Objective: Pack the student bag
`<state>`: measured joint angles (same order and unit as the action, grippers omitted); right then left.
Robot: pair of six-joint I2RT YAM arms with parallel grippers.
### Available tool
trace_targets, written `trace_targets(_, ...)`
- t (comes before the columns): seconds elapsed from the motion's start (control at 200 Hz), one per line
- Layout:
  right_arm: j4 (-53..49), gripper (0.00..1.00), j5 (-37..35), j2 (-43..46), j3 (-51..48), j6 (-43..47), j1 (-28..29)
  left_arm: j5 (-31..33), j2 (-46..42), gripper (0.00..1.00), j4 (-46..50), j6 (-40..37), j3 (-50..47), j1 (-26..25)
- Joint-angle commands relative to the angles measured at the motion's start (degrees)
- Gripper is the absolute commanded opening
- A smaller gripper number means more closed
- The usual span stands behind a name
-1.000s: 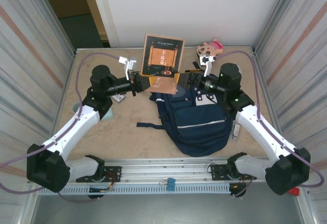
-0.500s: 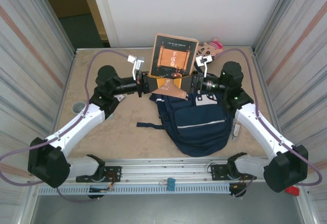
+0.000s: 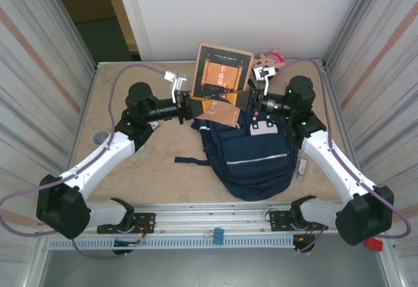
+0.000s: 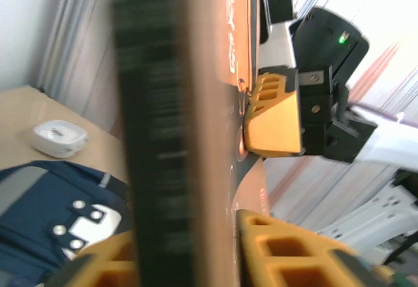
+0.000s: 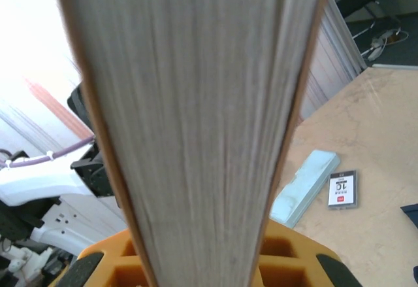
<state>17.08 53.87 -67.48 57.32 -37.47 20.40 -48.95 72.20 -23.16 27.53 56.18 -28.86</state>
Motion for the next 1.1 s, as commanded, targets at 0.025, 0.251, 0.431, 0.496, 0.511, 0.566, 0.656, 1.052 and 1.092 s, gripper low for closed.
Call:
trace_targets(0.025, -8.98, 0.00, 1.45, 3.01, 2.90, 16.65, -1.95, 1.44, -4.15, 0.69, 13.97, -16.64, 3.24, 0.79)
trace_targets(0.251, -50.13, 0.00, -10.78, 4.68, 9.53, 68.08, 2.72, 7.03, -7.36, 0.85, 44.70, -55.57, 9.40, 1.00)
trace_targets(0.431, -56.21, 0.00, -22.51, 3.60, 9.50, 82.59, 5.11, 14.21, -9.52, 0.88, 51.90, -69.45, 10.17, 0.92)
trace_targets(0.496, -56.88, 0.00, -28.49, 2.86, 9.30, 86.25, 7.28, 15.35, -9.80, 0.91, 52.50, -71.20, 10.17, 0.67)
trace_targets(0.511, -56.97, 0.00, -29.50, 2.61, 9.30, 86.90, 7.69, 15.38, -9.74, 0.92, 52.61, -71.47, 10.17, 0.53)
trace_targets(0.566, -57.38, 0.00, -32.84, 1.81, 9.61, 88.89, 9.36, 14.61, -9.30, 0.92, 53.55, -72.61, 10.17, -0.48)
trace_targets(0.656, -57.49, 0.00, -33.27, 0.54, 10.52, 90.34, 10.82, 14.84, -7.25, 0.91, 54.98, -73.58, 10.27, -3.29)
trace_targets(1.052, -59.11, 0.03, -25.29, -2.88, 14.31, 91.21, 11.82, 11.88, -0.61, 0.09, 47.55, -67.34, 10.09, -6.63)
trace_targets(1.092, -58.33, 0.10, -24.67, -2.30, 13.99, 89.89, 10.98, 8.74, -0.84, 0.00, 46.16, -65.15, 9.83, -4.73)
